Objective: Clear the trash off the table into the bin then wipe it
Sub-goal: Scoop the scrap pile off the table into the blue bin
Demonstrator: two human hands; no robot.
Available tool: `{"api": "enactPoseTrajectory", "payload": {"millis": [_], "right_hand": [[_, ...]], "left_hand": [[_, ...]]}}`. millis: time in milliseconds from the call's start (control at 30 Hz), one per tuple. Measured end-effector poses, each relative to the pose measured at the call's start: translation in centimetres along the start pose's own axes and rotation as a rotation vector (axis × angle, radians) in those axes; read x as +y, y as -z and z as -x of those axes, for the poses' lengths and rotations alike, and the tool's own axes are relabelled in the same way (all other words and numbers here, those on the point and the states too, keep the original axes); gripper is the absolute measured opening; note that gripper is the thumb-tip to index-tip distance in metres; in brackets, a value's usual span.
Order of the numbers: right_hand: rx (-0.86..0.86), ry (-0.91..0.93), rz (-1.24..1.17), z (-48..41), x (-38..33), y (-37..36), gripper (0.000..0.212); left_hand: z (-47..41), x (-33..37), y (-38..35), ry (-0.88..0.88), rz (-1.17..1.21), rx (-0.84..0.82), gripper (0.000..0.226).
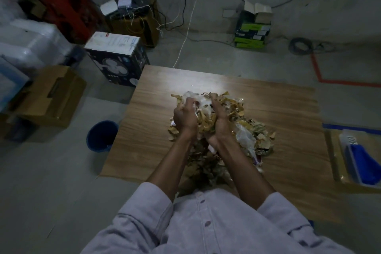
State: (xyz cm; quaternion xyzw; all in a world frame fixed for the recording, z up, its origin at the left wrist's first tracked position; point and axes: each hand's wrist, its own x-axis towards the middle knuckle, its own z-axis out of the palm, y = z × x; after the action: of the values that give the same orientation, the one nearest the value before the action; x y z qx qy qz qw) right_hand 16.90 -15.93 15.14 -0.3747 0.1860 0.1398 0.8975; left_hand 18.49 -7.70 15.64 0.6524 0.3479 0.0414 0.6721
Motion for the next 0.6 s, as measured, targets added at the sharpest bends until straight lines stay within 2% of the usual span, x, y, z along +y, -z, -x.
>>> {"api": "enactPoseTrajectory", "payload": {"millis": [100, 233, 267, 300, 367, 467, 600], "right_hand": [[0.011, 0.006, 0.232, 0.2, 0.6, -0.2, 0.053], [0.015, 0.123, 0.391, 0.6, 2.6, -0.4, 0.041], [0.026, 0.164, 0.402, 0.8, 3.2, -0.5, 0.040], [0.053, 0.213, 0.420, 0.9, 3.7, -0.7, 0.036], [0.096, 0.293, 0.454, 1.1, 5.1, -1.0, 0.019], [0.097, 0.307, 0.433, 1.3, 7.3, -1.7, 0.008], [0.104, 0.289, 0.439, 1.3, 9.7, -3.1, 0.008]], "left_hand": [[0.9, -0.7, 1.3, -0.188, -0.208, -0.062, 0.041], [0.5, -2.1, 3.3, -0.157, -0.288, -0.132, 0.010], [0.3, -2.6, 3.7, -0.118, -0.254, -0.158, 0.014], [0.1, -3.1, 4.2, -0.073, -0.168, -0.175, 0.029], [-0.1, -3.9, 5.2, 0.037, 0.135, -0.243, 0.045], [0.3, -3.8, 7.6, 0.144, 0.387, -0.338, 0.030], [-0.4, -4.2, 11.1, 0.219, 0.559, -0.336, 0.032]]}}
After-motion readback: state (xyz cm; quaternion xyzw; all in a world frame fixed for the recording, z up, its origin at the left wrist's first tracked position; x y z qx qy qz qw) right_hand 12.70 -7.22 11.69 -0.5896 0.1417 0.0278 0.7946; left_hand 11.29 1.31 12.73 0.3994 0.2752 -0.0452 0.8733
